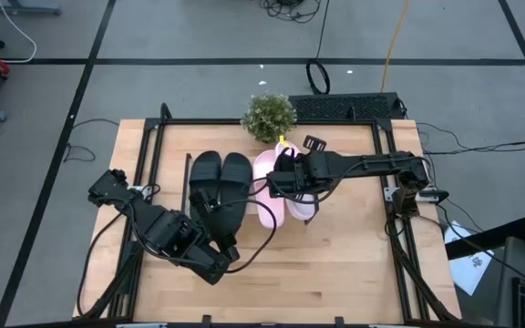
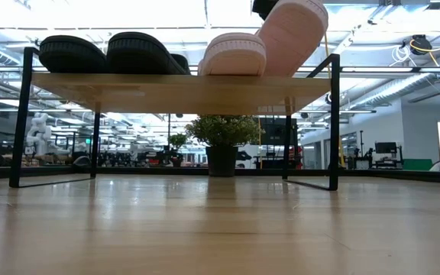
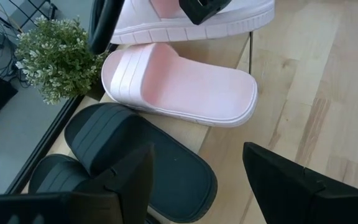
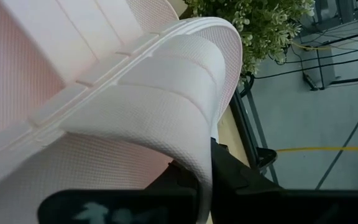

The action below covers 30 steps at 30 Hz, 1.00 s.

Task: Pick and place slides into the shelf
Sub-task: Put the pink slide on the shelf

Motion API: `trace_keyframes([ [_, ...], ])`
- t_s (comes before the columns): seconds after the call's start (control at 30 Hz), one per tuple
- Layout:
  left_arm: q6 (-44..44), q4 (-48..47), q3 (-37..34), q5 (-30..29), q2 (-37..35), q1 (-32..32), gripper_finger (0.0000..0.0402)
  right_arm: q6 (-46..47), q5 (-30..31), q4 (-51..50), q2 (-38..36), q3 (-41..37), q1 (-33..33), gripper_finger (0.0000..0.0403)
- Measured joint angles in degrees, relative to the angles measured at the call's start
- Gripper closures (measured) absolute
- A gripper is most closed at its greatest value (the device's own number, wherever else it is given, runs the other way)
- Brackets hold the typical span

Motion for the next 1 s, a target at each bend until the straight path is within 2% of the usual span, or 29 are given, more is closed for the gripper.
trace_keyframes([
  [0.67,1.50,0.17,0.00,-0.42,0.00,0.00,0.0158,0.83,-0.26,0.03,-1.62,-0.07,0.00,0.0403],
  [1.0,1.92,0.15,0.00,-0.42,0.00,-0.01,0.0158,1.73,-1.75,0.09,-1.62,-5.11,-1.32,0.0403],
])
